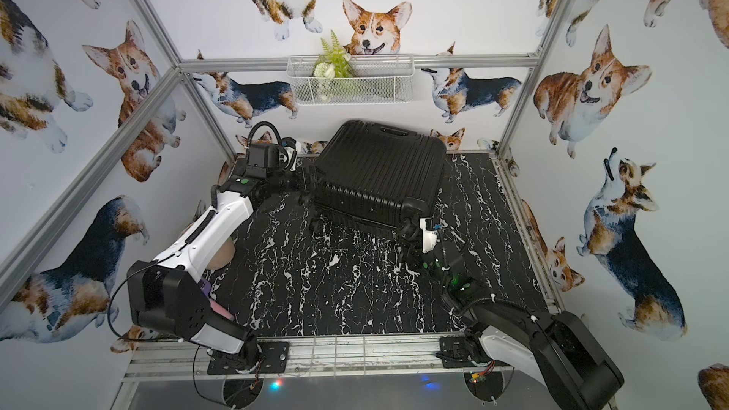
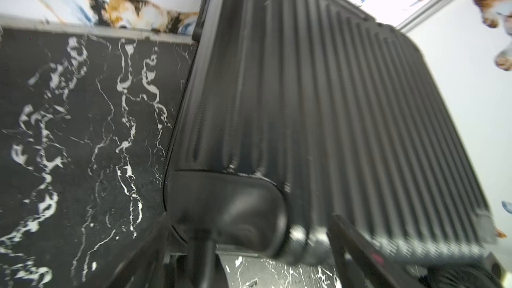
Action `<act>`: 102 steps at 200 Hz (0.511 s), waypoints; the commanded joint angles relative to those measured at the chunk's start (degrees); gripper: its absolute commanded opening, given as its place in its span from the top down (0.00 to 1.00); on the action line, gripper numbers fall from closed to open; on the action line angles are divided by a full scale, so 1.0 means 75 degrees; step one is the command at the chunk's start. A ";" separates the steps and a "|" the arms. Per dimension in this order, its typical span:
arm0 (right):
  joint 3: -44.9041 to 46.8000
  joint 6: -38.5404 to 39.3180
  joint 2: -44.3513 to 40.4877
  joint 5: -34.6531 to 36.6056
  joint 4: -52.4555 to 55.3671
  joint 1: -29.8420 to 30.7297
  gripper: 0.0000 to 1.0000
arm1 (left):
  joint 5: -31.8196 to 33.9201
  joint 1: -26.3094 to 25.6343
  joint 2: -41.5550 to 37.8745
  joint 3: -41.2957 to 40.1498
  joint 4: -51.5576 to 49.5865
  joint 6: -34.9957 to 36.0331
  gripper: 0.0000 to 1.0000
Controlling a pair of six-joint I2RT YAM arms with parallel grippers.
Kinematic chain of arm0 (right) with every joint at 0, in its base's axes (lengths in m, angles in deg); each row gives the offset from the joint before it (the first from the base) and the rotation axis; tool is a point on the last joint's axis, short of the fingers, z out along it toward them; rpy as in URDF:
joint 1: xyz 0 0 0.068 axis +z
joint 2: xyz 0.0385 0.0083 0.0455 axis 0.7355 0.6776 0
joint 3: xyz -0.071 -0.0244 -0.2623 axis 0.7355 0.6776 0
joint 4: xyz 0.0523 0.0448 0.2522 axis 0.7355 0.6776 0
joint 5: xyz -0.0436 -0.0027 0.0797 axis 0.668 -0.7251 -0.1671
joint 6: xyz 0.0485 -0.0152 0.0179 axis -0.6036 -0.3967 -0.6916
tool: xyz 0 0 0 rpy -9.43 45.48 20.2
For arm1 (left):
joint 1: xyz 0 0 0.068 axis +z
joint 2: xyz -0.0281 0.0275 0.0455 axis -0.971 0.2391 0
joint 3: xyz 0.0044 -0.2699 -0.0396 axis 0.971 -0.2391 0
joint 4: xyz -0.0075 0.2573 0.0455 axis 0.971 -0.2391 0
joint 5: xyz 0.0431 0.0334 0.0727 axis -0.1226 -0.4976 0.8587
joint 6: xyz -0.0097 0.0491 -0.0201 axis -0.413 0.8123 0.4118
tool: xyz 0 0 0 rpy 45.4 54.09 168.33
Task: Close the suitcase zippers
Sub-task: Zip the zipper on the suitcase, then reset both arms
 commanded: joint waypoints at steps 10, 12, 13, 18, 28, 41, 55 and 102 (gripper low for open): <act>0.0052 0.0600 -0.1012 0.1914 0.1578 -0.0008 0.48 | 0.0945 0.0003 -0.0837 -0.0078 -0.0511 0.0641 0.06; 0.0052 0.0601 -0.1037 0.1950 0.1609 -0.0004 0.48 | 0.1004 0.0002 -0.0905 -0.0110 -0.0505 0.0653 0.06; 0.0052 0.0601 -0.1073 0.1991 0.1642 -0.0008 0.48 | 0.1042 -0.0002 -0.0938 -0.0134 -0.0502 0.0663 0.06; 0.0041 0.0612 -0.1221 0.2197 0.1806 -0.0005 0.48 | 0.1214 -0.0002 -0.1106 -0.0253 -0.0473 0.0692 0.06; -0.0005 0.0568 -0.1514 0.2619 0.2139 -0.0008 0.48 | 0.1587 -0.0003 -0.1493 -0.0548 -0.0360 0.0719 0.06; -0.0146 0.0519 -0.1835 0.3160 0.2566 -0.0001 0.48 | 0.2025 -0.0003 -0.2040 -0.1058 -0.0170 0.0762 0.06; -0.0342 0.0540 -0.2094 0.3719 0.2955 -0.0007 0.46 | 0.2511 0.0004 -0.2622 -0.1678 0.0045 0.0721 0.06; -0.1000 0.1961 -0.2230 0.4996 0.2940 -0.0024 0.39 | 0.4024 -0.0002 -0.4082 -0.3518 0.0376 0.0337 0.06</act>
